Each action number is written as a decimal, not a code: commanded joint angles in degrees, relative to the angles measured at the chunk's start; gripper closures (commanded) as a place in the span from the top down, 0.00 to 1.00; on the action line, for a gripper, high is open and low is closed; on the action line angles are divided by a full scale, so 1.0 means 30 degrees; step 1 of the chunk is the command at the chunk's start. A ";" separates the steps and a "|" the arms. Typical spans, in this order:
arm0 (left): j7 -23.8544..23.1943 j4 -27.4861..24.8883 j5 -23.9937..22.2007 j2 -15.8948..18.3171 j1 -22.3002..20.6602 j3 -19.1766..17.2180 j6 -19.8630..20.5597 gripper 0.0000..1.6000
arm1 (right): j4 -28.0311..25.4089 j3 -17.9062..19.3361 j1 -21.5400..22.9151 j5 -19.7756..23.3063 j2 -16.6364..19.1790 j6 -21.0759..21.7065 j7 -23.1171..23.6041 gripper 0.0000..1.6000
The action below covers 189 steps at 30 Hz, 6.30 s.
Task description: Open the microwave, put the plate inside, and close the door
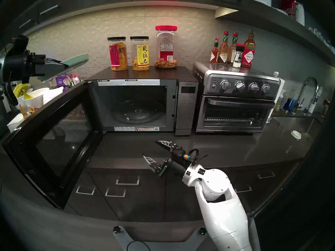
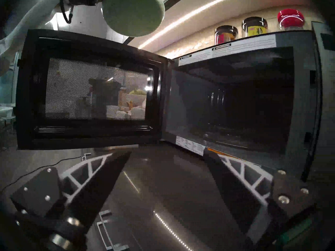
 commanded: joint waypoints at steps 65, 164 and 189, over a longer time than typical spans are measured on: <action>-0.0036 -0.0028 0.0027 0.0000 -0.0138 -0.0245 0.0015 0.00 | -0.5002 0.6822 -0.1085 0.4581 0.0754 0.4622 0.2746 1.00; -0.0148 -0.0042 0.0155 -0.0114 -0.0062 -0.0424 0.0092 0.00 | -0.5088 0.6757 -0.1124 0.4543 0.0740 0.4662 0.2531 1.00; 0.1788 -0.0992 -0.2511 0.1385 -0.1914 0.2327 -0.0588 0.00 | -0.5080 0.6761 -0.1118 0.4532 0.0729 0.4660 0.2545 1.00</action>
